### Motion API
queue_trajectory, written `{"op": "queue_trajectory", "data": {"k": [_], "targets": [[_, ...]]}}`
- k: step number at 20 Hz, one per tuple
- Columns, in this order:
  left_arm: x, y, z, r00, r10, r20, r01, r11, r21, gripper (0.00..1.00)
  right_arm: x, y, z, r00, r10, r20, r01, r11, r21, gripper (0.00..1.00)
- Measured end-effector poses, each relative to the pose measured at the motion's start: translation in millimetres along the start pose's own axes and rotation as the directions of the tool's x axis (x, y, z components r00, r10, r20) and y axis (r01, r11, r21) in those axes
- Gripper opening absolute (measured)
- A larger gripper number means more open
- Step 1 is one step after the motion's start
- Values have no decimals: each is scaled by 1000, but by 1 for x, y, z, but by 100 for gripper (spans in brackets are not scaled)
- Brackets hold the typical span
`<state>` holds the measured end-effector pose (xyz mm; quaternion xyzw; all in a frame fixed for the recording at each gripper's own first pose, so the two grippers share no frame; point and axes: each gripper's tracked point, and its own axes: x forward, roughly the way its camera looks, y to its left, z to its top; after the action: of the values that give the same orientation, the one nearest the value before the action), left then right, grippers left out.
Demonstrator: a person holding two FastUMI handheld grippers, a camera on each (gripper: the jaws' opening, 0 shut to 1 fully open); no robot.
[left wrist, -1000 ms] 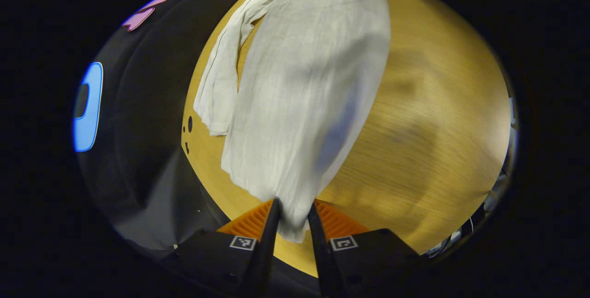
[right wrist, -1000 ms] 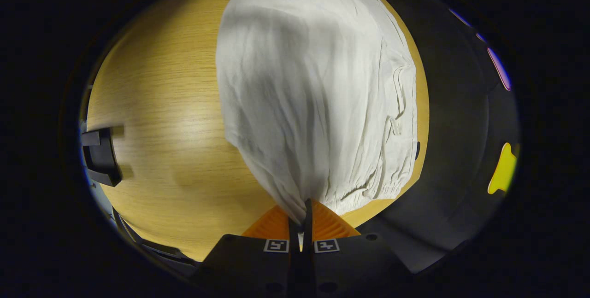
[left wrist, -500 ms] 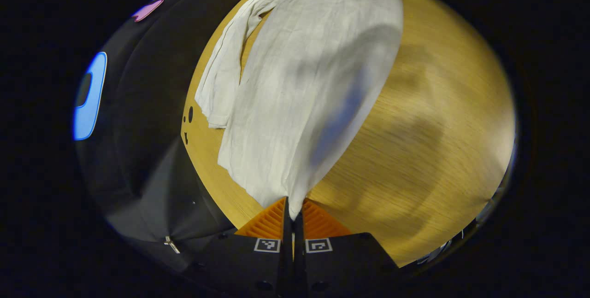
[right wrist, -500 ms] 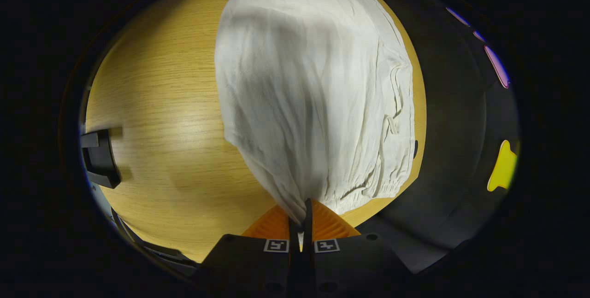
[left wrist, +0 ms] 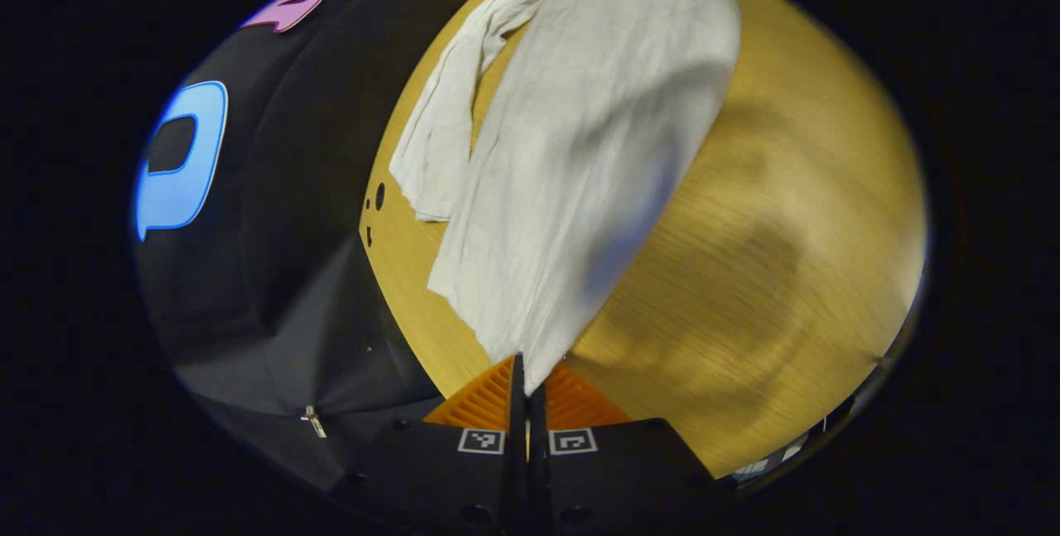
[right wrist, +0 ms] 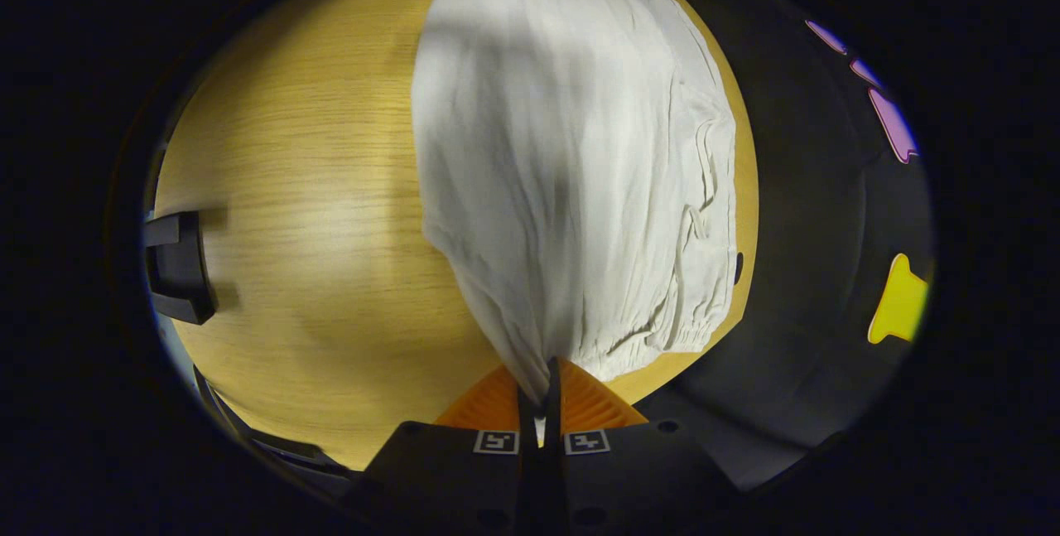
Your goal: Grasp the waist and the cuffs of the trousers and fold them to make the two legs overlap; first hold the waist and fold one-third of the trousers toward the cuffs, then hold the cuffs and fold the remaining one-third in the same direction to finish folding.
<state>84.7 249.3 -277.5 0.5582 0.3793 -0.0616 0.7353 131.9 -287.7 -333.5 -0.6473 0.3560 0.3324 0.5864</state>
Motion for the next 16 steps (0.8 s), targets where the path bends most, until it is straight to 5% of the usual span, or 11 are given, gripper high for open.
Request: {"op": "queue_trajectory", "data": {"k": [9,16], "targets": [[-20,89,35,982,168,87,-156,978,-137,5,-35,-74,-3,988,-144,46,135,978,161,5],[-2,164,84,951,290,102,-235,899,-369,5,-36,-162,5,964,-261,48,211,863,458,5]]}}
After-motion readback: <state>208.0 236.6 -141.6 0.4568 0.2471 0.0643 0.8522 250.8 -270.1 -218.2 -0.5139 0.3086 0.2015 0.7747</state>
